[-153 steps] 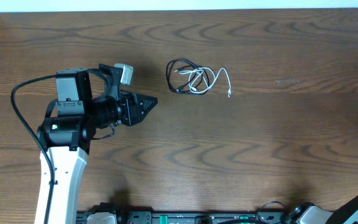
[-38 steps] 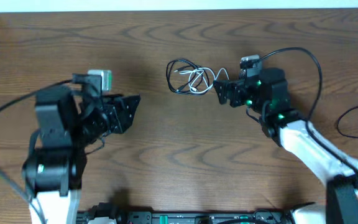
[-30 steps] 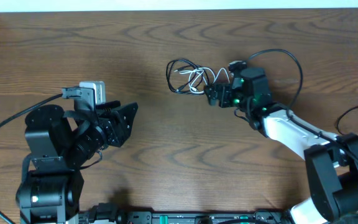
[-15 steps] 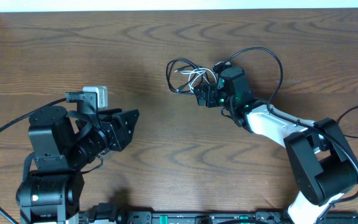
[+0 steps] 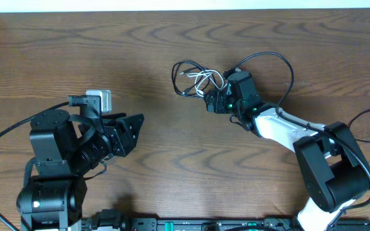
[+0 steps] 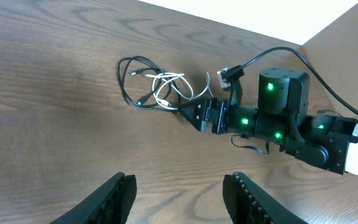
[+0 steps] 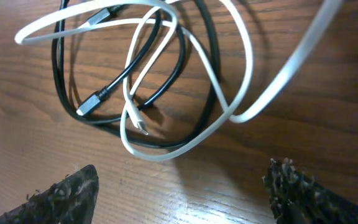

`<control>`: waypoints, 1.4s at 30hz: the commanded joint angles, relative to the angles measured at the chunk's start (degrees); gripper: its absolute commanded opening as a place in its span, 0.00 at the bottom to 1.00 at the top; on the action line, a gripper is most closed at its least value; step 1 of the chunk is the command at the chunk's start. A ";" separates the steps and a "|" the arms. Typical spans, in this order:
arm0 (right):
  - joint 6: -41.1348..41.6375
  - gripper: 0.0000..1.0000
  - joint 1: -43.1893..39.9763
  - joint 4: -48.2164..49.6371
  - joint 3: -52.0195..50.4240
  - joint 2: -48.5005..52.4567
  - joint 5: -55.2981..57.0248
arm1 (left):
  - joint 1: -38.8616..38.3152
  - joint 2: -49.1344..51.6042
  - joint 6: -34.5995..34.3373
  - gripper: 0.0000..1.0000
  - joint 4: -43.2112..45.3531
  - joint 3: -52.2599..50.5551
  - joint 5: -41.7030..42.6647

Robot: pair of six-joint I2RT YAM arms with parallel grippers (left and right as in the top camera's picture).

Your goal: Untangle cables

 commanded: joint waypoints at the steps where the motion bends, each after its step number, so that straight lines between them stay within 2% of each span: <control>1: 2.16 0.83 1.03 -0.17 0.81 -0.13 2.19 | 0.11 -0.17 0.15 0.51 -0.02 0.42 -0.31; 7: 2.21 0.87 1.77 4.46 0.81 1.77 7.58 | 0.13 -0.15 0.15 0.51 0.00 0.42 -0.31; 16: 2.82 0.84 1.73 9.97 0.81 4.02 9.97 | 0.13 -0.17 0.15 0.51 -0.02 0.42 -0.28; 20: 3.17 0.62 1.73 12.98 0.81 6.36 10.64 | 0.11 -0.17 0.13 0.51 -0.02 0.42 -0.28; 23: 7.15 0.63 1.75 13.35 0.81 8.37 11.02 | 0.11 -0.17 0.13 0.51 -0.02 0.42 -0.28; 27: 7.08 0.63 1.75 13.05 0.81 9.44 11.04 | 0.13 -0.17 0.15 0.51 0.00 0.42 -0.28; 32: 7.21 0.46 1.70 14.45 0.83 10.49 11.98 | 0.11 -0.17 0.13 0.51 -0.02 0.42 -0.28; 37: 13.14 0.38 1.70 14.97 0.83 10.82 15.52 | 0.13 -0.17 0.15 0.51 -0.02 0.42 -0.31; 38: 13.11 0.33 1.70 15.74 0.83 10.82 15.32 | 0.11 -0.17 0.15 0.51 -0.02 0.42 -0.31; 39: 13.11 0.23 1.70 16.37 0.83 10.82 15.21 | 0.13 -0.17 0.13 0.51 -0.02 0.42 -0.28; 42: 13.11 0.06 1.66 18.23 0.98 10.80 12.83 | 0.13 -0.17 0.13 0.51 -0.04 0.42 -0.31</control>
